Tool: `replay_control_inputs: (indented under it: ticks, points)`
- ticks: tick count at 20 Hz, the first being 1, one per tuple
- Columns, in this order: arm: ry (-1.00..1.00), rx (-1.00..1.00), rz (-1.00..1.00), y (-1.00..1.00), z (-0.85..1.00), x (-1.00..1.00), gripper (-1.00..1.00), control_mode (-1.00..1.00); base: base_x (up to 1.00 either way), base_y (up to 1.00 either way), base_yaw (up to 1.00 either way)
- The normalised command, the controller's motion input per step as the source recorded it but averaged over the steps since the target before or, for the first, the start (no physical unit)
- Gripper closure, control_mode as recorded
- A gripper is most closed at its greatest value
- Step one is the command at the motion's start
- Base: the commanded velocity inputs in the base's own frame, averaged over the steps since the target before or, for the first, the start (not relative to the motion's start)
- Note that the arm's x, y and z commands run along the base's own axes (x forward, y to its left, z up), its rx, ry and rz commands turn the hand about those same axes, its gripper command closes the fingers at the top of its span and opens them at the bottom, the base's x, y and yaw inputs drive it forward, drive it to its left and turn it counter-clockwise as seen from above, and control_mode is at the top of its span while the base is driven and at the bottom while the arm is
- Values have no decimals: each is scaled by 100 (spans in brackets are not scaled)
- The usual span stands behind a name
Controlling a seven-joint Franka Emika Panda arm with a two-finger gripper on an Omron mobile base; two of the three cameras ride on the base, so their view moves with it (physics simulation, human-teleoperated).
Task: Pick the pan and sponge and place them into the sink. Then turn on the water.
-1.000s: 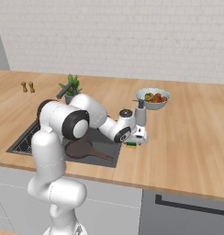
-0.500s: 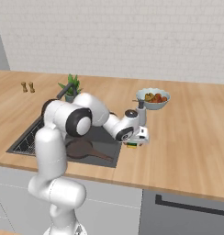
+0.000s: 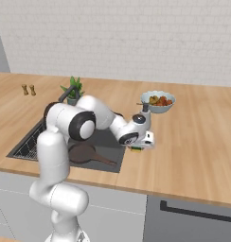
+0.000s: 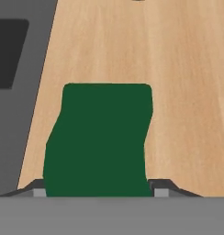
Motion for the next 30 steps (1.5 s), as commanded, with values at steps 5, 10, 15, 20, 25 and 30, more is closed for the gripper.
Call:
replay_control_inputs:
  ticks: [5, 10, 15, 20, 25, 30]
  points:
    - [-27, -5, 23, 71, 22, -30, 100, -100, 0, 0, 0]
    - [-12, -8, 23, 80, 66, -37, 100, -100, 0, 0, 0]
    - [24, -10, 23, 85, 78, -20, 100, -100, 0, 0, 0]
    - [44, -5, 26, 77, 68, -5, 100, -100, 0, 0, 0]
    - [29, 3, 29, 25, 15, 8, 100, -100, 0, 0, 0]
    - [5, 7, 21, 0, -33, 33, 100, -100, 0, 0, 0]
